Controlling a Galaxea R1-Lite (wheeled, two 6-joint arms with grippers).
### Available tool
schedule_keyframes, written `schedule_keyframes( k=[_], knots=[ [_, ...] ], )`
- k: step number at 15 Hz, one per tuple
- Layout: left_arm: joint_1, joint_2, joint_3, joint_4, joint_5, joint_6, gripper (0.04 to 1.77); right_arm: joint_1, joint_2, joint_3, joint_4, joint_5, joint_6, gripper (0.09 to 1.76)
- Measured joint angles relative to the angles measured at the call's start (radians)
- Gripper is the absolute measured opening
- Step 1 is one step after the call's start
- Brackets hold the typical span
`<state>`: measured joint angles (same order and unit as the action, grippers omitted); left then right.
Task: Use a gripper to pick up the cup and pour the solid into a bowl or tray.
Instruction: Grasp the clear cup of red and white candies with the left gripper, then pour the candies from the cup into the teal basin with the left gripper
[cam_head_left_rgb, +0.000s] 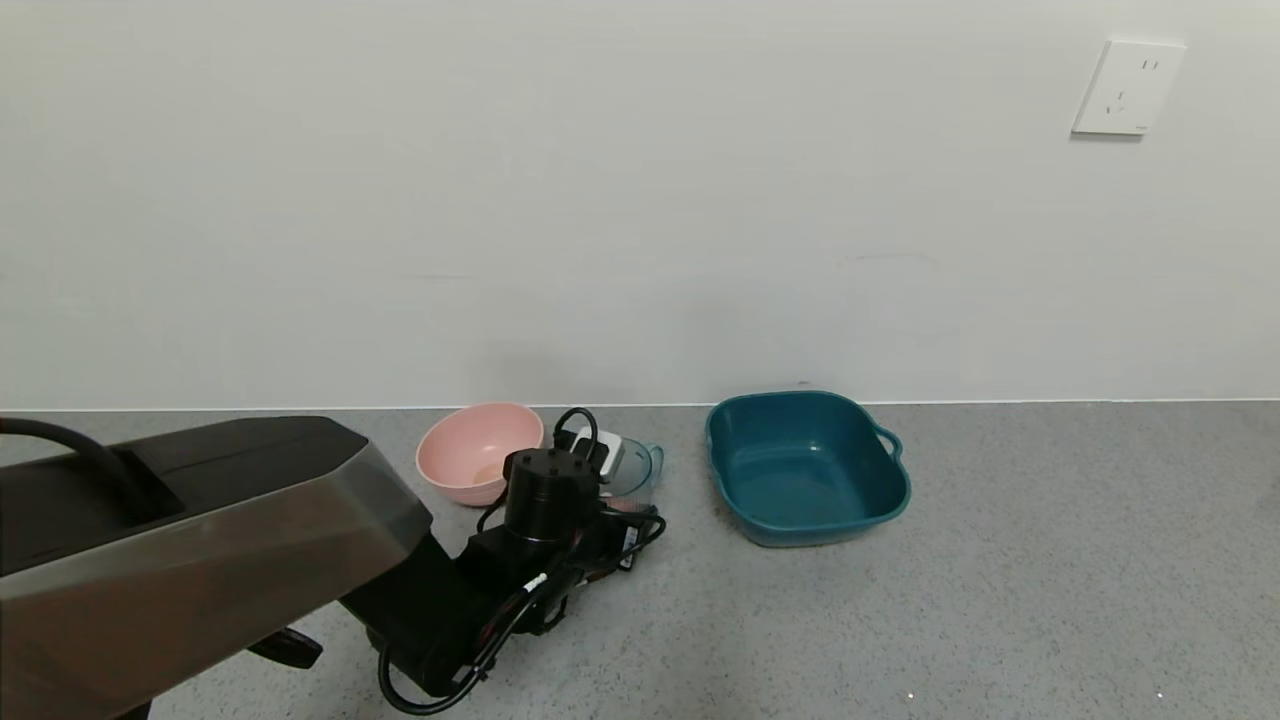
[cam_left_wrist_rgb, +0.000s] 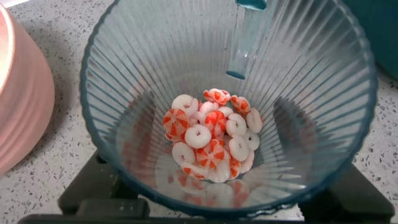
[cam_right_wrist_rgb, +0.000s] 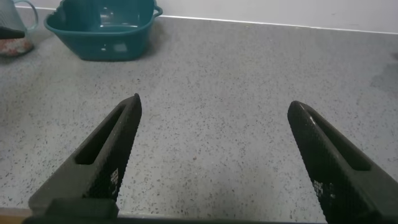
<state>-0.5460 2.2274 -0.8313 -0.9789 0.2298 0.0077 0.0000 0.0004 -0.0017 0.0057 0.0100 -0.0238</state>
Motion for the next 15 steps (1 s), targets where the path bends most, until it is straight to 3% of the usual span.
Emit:
schedule_keyframes(
  k=[15],
  knots=[
    [0.006,-0.057,0.003,0.034,0.0,-0.002,1.3,0.0,0.0,0.0,0.0,0.0,0.0,1.71]
  ],
)
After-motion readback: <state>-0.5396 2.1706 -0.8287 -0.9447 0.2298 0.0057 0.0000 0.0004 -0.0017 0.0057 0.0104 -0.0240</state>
